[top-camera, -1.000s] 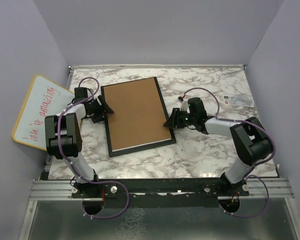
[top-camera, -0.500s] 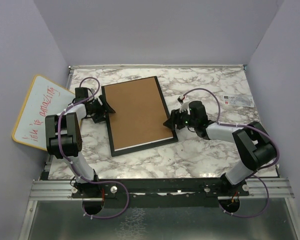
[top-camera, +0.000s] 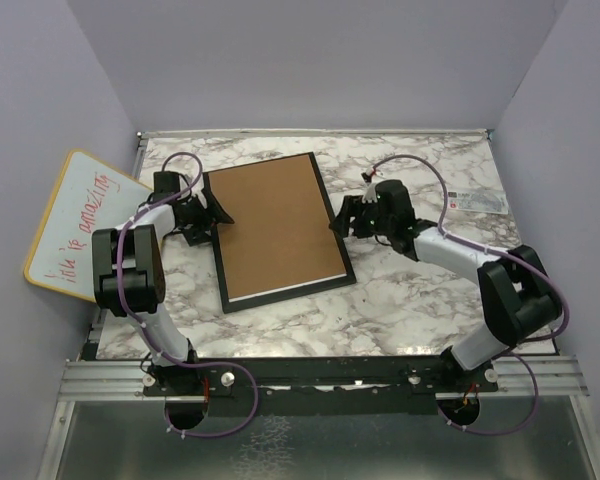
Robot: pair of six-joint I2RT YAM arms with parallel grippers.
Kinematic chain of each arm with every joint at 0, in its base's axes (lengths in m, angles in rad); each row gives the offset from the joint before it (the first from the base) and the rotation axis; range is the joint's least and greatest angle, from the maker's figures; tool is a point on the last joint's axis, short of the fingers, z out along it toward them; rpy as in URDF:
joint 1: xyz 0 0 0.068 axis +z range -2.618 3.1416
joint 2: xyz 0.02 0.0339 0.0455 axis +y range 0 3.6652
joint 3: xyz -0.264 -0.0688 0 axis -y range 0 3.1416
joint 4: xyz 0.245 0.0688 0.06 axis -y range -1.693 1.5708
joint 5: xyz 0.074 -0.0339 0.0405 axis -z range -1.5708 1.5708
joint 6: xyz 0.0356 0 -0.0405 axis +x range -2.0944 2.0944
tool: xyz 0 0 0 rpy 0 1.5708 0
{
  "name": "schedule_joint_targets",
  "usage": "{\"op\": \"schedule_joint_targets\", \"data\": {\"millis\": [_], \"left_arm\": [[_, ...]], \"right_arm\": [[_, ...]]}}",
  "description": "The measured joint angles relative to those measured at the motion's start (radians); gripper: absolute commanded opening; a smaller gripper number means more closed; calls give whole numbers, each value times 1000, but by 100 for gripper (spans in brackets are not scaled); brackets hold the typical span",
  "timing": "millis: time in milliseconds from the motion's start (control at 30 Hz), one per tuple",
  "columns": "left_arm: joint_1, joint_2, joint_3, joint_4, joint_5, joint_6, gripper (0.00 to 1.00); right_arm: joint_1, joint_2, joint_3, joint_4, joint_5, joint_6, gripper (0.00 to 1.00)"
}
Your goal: Put the photo into the frame
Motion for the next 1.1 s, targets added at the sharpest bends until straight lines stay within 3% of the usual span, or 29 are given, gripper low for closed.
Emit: {"op": "schedule_joint_targets", "data": {"millis": [400, 633, 867, 1100], "left_arm": [[-6, 75, 97, 46, -65, -18, 86], [-11, 166, 193, 103, -76, -34, 81], [-25, 198, 220, 128, -58, -33, 70], [-89, 210, 226, 158, -70, -23, 67]], "right_arm": [[-32, 323, 435, -194, 16, 60, 81], [-108, 486, 589, -268, -59, 55, 82], [-107, 552, 612, -297, -241, 37, 80], [-138, 479, 499, -286, -277, 11, 77]]}}
